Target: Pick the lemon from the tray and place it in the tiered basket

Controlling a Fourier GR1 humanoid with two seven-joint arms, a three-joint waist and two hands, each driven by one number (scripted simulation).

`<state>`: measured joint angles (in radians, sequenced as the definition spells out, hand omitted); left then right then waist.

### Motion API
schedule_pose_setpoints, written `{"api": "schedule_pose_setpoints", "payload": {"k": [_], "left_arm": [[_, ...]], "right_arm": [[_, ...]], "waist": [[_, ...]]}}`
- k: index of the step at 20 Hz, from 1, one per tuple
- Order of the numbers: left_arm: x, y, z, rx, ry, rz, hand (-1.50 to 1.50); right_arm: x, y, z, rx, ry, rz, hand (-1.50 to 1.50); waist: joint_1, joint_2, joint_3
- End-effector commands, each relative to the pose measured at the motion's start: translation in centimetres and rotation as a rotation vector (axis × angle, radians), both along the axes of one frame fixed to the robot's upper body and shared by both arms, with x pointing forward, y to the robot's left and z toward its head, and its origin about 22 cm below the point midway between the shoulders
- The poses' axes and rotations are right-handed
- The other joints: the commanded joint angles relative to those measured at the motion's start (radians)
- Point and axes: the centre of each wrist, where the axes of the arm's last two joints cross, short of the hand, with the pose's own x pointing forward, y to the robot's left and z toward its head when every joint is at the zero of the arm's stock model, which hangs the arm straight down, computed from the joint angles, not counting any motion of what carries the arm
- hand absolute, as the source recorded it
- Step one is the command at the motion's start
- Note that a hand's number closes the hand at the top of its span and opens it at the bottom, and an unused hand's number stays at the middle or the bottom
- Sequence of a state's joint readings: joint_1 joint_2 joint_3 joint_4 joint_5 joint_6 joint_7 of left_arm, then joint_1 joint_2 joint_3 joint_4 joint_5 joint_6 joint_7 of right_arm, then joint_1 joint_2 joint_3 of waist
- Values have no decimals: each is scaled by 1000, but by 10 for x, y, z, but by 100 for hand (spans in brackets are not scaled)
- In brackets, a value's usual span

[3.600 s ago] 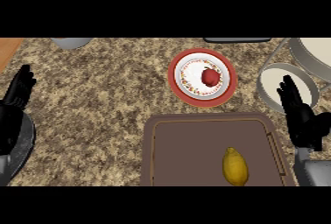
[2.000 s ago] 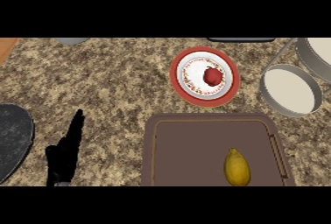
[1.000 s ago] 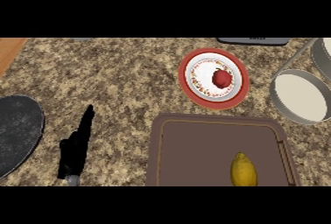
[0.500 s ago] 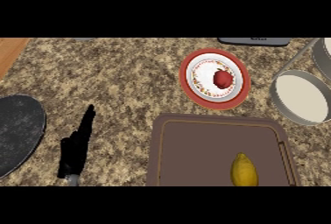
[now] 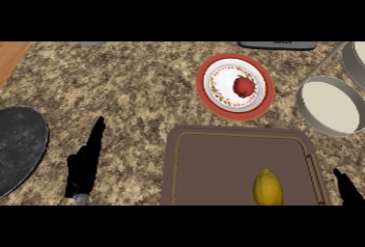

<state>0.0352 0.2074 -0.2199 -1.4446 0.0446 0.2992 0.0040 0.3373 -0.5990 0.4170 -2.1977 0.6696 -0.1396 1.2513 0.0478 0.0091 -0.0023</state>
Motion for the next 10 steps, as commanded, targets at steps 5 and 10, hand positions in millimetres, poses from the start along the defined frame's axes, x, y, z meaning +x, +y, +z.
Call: {"api": "schedule_pose_setpoints", "payload": {"k": [5,10], "left_arm": [[-19,5,-17,1,92,20,0],[-20,-1,-15,-15,80,29,0]], "right_arm": [[25,29,-14,-26,168,-152,-150],[34,43,-20,-7,212,-144,-150]], "waist": [[-5,2,-4],[-20,-4,-2]]}}
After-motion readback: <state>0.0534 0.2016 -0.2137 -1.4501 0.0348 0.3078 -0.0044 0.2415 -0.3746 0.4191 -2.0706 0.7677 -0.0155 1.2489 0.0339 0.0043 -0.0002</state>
